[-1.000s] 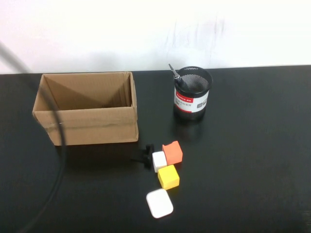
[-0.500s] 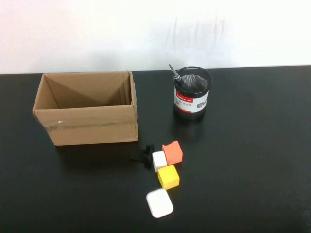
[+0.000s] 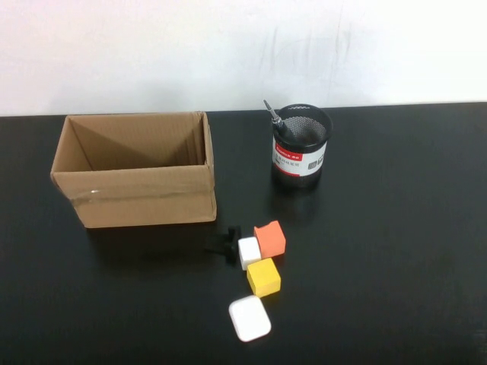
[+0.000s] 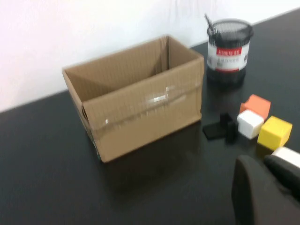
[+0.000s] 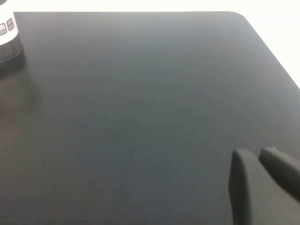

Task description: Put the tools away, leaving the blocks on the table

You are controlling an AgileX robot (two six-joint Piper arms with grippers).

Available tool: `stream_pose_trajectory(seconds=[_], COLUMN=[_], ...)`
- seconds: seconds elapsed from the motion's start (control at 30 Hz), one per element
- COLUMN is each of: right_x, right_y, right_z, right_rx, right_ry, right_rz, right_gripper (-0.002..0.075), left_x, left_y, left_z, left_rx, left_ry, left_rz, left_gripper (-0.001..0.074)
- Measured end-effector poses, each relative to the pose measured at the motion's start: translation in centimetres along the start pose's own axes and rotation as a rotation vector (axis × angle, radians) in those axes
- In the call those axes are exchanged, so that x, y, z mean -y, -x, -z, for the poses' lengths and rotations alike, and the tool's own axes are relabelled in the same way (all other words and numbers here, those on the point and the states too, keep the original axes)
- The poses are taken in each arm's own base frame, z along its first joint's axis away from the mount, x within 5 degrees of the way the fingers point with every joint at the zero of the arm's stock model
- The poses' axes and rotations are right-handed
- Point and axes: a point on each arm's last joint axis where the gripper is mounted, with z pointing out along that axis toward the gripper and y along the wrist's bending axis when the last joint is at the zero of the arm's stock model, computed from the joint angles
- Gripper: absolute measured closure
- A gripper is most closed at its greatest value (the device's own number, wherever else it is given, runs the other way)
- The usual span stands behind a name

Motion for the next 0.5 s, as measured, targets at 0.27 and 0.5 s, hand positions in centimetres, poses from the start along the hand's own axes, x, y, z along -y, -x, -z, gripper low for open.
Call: stream_pose_trajectory(seconds=[0.27, 0.5], right_x=[0.0, 0.0], right_y=[0.0, 0.0], right_z=[0.0, 0.0], right_rx=[0.000, 0.000], right_ry=[0.000, 0.000], right_rz=[0.002, 0.004], right_gripper=[0.0732, 0.0732], left_x=[0.0, -0.1], left_y=[-0.9, -2.8], left_z=[-0.8, -2.3], left_rx=[-0.029, 0.038], left_ry=[0.001, 0.055], left_rz=[0.003, -0.013], left_gripper=[0.0732, 0.0732])
